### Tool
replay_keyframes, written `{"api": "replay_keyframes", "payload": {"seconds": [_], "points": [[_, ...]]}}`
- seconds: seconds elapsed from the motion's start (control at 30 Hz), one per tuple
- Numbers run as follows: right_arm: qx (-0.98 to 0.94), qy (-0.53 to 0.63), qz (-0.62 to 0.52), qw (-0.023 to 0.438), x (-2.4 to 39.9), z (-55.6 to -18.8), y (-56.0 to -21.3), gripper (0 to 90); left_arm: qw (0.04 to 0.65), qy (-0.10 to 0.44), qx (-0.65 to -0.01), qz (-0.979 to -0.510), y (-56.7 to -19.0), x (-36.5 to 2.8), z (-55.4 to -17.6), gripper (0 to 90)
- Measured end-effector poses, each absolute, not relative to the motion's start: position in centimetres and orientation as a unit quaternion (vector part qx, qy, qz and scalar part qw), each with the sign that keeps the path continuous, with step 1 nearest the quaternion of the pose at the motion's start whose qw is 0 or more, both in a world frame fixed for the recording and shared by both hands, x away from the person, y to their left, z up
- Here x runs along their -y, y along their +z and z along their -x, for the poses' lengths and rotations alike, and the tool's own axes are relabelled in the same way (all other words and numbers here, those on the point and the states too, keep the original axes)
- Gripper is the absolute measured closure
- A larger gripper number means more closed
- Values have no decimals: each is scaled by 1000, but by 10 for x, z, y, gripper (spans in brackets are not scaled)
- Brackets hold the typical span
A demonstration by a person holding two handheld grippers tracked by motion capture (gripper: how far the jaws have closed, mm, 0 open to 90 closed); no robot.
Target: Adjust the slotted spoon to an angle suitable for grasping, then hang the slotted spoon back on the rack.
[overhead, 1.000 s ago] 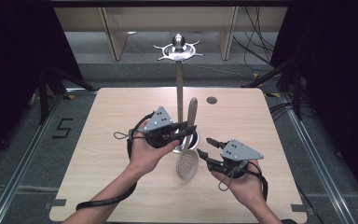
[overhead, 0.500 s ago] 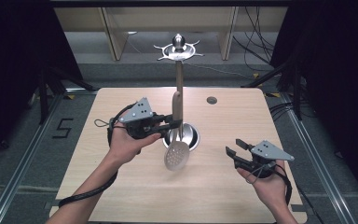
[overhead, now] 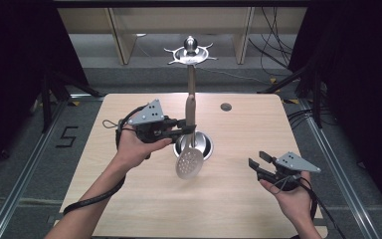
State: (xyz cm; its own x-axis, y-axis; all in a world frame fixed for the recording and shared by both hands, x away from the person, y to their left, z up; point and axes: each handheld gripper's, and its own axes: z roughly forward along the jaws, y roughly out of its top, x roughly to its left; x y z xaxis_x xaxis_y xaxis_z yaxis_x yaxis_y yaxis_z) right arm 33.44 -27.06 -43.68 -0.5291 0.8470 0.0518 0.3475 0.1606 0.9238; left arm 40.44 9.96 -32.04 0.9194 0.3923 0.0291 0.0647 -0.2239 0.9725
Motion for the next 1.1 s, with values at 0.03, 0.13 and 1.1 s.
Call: {"api": "replay_keyframes", "payload": {"seconds": [0.03, 0.13, 1.1], "points": [[-721, 497, -412, 252, 273, -334, -438, 505, 610, 131, -153, -766, -317, -99, -405, 756], [-720, 504, -407, 250, 274, -335, -439, 505, 616, 130, -151, -762, -313, -100, -406, 756], [-720, 486, -429, 247, 279, -336, -442, 500, 622, 83, -131, -768, -300, -96, -426, 755]]}}
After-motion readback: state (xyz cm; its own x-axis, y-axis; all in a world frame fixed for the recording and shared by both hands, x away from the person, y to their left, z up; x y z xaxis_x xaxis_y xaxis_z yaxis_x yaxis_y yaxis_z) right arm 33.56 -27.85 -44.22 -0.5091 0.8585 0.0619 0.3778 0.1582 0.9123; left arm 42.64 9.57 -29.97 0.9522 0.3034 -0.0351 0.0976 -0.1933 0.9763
